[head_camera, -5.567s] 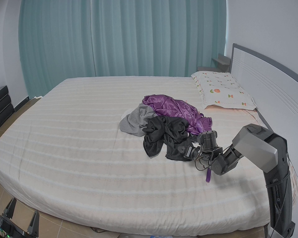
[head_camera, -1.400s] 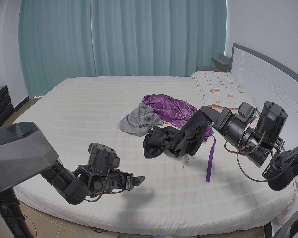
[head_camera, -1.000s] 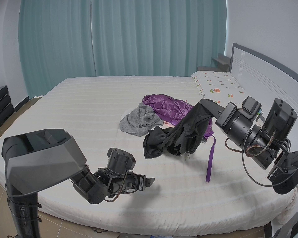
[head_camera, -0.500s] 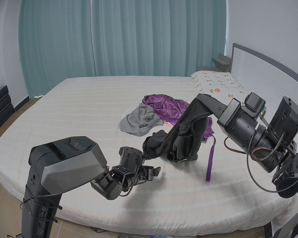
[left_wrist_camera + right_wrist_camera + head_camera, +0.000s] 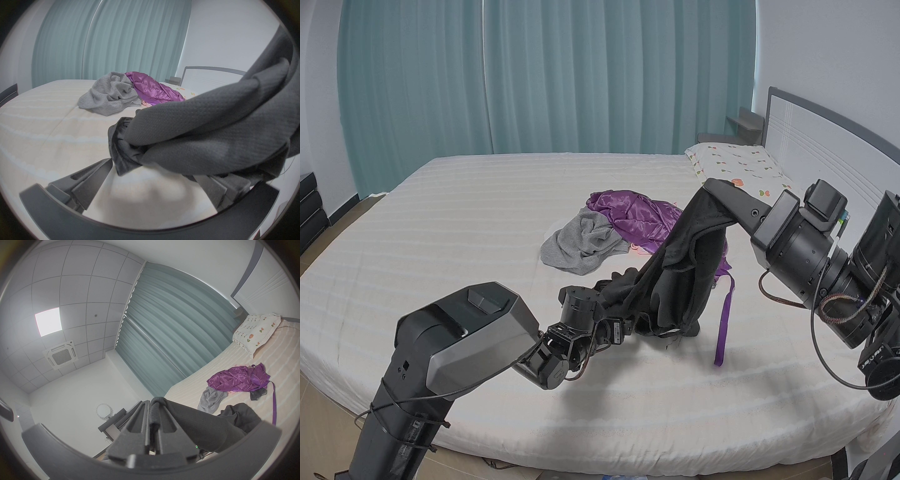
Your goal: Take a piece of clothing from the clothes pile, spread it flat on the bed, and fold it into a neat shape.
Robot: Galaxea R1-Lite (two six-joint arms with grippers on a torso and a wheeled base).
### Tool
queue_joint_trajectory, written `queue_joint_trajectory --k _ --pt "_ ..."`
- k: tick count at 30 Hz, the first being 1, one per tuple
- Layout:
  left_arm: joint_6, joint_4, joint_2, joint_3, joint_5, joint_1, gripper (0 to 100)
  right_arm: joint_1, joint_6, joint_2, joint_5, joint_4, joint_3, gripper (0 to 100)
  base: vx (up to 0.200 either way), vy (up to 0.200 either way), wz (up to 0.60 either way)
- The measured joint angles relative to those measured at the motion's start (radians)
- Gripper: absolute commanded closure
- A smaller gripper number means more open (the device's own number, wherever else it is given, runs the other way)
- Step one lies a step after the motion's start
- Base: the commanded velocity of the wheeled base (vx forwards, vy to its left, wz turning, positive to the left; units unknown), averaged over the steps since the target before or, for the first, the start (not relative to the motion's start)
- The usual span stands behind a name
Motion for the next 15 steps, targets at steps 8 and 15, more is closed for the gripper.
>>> queue_joint_trajectory --k 8,15 --pt "0.000 0.020 0.046 -0.090 0.017 0.006 100 -0.001 0.003 -0.003 0.001 0.000 0.009 100 0.000 0.000 0.00" --pt "0.003 0.023 0.053 -0.110 0.095 0.020 100 -0.038 0.005 0.011 0.007 0.000 0.017 100 0.000 0.000 0.00"
